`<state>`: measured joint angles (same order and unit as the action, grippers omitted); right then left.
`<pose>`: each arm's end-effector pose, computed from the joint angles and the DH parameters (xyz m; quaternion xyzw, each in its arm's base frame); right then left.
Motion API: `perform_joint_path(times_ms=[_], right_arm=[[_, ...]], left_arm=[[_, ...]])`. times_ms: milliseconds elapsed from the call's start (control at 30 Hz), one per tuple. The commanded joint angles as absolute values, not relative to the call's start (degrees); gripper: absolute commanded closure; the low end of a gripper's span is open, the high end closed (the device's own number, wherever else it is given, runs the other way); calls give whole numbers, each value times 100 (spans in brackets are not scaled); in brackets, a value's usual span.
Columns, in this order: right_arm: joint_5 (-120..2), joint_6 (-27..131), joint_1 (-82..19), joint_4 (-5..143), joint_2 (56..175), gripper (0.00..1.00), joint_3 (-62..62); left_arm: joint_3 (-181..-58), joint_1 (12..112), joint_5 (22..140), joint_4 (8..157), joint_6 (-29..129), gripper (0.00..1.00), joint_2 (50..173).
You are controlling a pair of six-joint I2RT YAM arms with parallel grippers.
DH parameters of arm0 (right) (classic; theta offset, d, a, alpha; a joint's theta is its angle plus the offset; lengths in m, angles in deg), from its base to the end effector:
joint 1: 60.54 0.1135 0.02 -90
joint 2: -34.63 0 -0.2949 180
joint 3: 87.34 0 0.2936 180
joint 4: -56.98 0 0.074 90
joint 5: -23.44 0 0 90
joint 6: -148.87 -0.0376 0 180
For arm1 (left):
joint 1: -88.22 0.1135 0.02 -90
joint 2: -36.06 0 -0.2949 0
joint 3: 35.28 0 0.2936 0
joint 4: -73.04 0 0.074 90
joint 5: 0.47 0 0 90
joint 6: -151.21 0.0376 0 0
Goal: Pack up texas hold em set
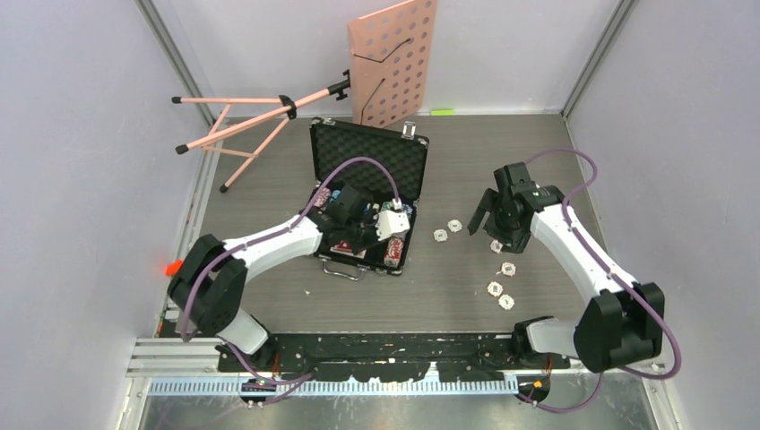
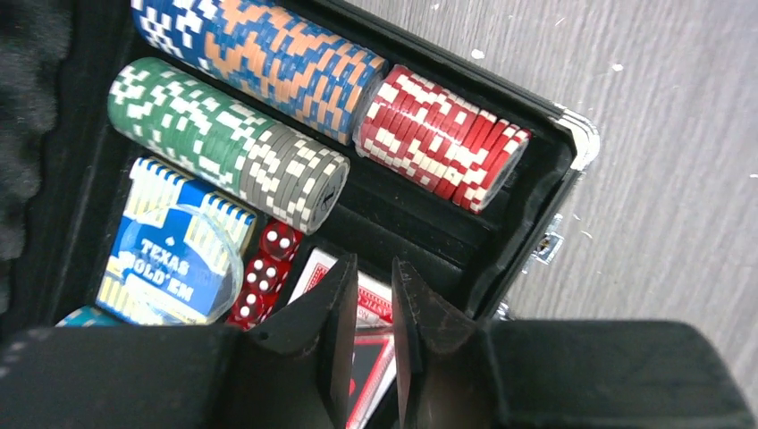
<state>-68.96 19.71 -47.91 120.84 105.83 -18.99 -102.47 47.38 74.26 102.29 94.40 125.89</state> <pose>0.2563 0.0558 0.2756 0.2288 0.9521 0.0697 0.1905 0.2645 -0.2417 0.2086 0.5986 0.7219 -0.1469 0.3145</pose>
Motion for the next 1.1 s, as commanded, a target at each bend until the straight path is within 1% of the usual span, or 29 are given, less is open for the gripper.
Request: perform_joint_path(times_ms=[0,67,100,133,267,300,333,367,433,600,733,867,1067], right_arm=[[-7963,1966,-4640,12248,10963,12,-1454],[-7910,1929,-4623,12143,11081,10,-1390],[-7876,1922,-4622,12103,11122,9,-1333],[-7827,1927,-4617,12017,11218,9,-1311],[-7849,2068,-4552,11740,11629,9,-1201],[-7800,2102,-4527,11708,11811,10,-1143],[-7747,2114,-4517,11640,11908,10,-1115],[-7685,2113,-4487,11605,12091,12,-1056],[-7519,2058,-4414,11478,12369,14,-954],[-7675,1892,-4135,11345,12961,16,-645],[-7631,1825,-4120,11216,13467,21,-461],[-7645,1836,-4120,11108,13777,22,-261],[-7681,1867,-4120,11017,14302,25,-4]], left_arm=[[-10283,4761,7099,10439,9085,74,11847],[-10090,4758,7098,10202,8672,66,11489],[-9986,4761,7180,9966,8371,58,11307],[-9882,4761,7339,9777,8047,53,11110],[-9613,4761,8788,9374,5907,31,10408],[-9564,4761,8884,9427,5545,22,10210],[-9508,4761,8906,9452,5304,6,10059],[-9432,4761,9122,9498,5002,1,9912],[-9300,4766,9605,9667,4456,0,9636],[-9387,4801,9424,10512,4181,0,9403],[-9029,4805,9386,10422,4107,0,9023],[-8809,4800,9452,10417,4043,0,8666],[-8790,4801,9402,10547,3907,0,8581]])
